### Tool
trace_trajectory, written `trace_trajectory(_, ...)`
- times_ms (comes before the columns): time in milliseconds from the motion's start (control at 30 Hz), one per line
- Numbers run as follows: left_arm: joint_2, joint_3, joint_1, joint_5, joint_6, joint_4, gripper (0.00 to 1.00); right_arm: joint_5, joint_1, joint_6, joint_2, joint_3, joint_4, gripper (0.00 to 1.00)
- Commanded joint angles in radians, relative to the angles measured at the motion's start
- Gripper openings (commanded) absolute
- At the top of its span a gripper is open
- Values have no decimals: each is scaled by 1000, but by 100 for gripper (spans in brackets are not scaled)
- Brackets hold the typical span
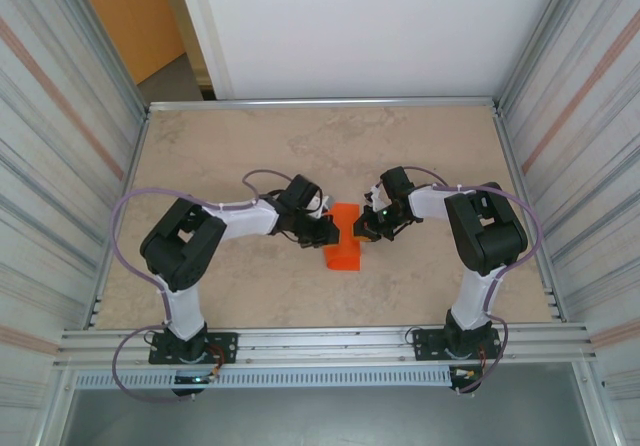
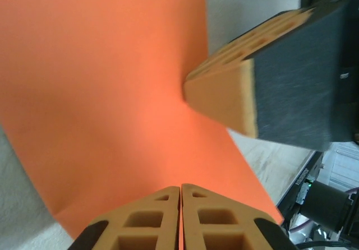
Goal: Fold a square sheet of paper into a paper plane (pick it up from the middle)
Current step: First fold the square sheet of paper in half at the center of the table.
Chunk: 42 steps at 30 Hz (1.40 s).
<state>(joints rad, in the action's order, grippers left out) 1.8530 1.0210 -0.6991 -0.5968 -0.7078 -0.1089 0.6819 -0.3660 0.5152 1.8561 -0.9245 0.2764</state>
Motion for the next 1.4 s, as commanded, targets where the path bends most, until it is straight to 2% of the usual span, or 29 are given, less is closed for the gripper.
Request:
trace_trajectory(0,14,-41,-2,-29,-42,41,11,-279,15,31,91,75,155,6)
trace_trajectory(367,17,-104,-7,-16,-47,61,12,-292,17,34,100,75,161,6)
trace_trajectory(633,-25,-173,-11,41,-31,20,12,-313,17,43,110,74,162,6)
trace_trajectory(900,-186,-246,-23,103,-10,-78,10,-309,15,43,109,67,169,6)
trace_trajectory(1067,-266,-204,-26,127,-27,-18,10,-307,17,42,107,69,171,6)
trace_trajectory(1367,-114,-101,-71,71,-27,20,10,-308,17,47,104,67,167,5)
